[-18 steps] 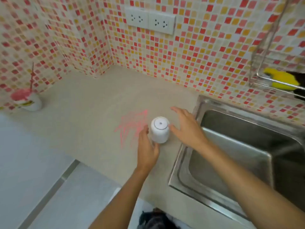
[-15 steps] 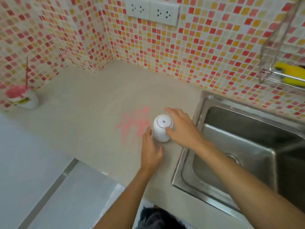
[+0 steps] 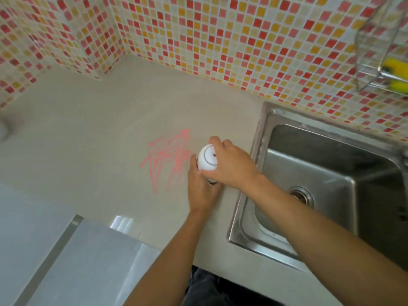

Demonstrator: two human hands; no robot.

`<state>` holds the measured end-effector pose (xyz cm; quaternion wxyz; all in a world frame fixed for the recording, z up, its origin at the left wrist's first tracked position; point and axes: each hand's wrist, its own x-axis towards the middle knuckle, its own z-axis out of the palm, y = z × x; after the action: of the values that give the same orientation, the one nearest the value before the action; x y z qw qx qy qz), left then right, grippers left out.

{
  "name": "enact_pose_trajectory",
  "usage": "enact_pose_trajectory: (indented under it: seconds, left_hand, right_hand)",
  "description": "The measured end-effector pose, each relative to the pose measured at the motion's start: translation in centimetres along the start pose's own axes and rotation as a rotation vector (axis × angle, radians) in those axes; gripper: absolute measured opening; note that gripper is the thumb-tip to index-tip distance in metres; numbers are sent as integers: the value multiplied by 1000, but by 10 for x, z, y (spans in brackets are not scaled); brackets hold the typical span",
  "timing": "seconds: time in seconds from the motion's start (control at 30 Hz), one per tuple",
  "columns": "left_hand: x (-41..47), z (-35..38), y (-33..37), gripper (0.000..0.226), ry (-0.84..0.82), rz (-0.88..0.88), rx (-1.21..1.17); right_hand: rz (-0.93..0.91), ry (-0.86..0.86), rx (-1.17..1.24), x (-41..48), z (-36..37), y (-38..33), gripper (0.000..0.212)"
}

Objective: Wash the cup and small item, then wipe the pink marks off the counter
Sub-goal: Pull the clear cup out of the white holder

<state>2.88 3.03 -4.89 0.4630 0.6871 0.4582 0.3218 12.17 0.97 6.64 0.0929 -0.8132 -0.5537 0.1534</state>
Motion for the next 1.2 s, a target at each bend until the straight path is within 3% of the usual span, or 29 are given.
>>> enact_pose_trajectory:
  seconds: [0.13, 0.3, 0.57, 0.7, 0.83, 0.97, 1.07, 1.2]
  left_hand:
    - [1, 0, -5, 103, -27, -43, 40]
    - [-1, -4, -1, 113, -38, -73, 83]
    - [-3, -8, 6, 118, -55, -92, 84]
    - [-2, -7, 4, 115, -71, -98, 113]
    - [-3, -8, 4, 114, -55, -107, 127]
    - [-5, -9, 8, 114, -45, -98, 137]
    - [-5, -9, 7, 110, -52, -99, 142]
    - [-4, -6, 5, 91, -25, -100, 147]
  right_hand:
    - [-56, -20, -15, 5, -4, 5, 72]
    - [-137, -78, -37, 9, -9, 13, 82]
    - [-211, -108, -124, 11, -20, 15, 73]
    - [-338, -164, -200, 13, -29, 10, 68]
    - [-383, -206, -211, 19, -50, 10, 72]
    - [-281, -166, -66, 14, -78, 17, 82]
    - [-138, -25, 127, 11, -90, 33, 70]
    - [244, 144, 567, 16, -71, 63, 55]
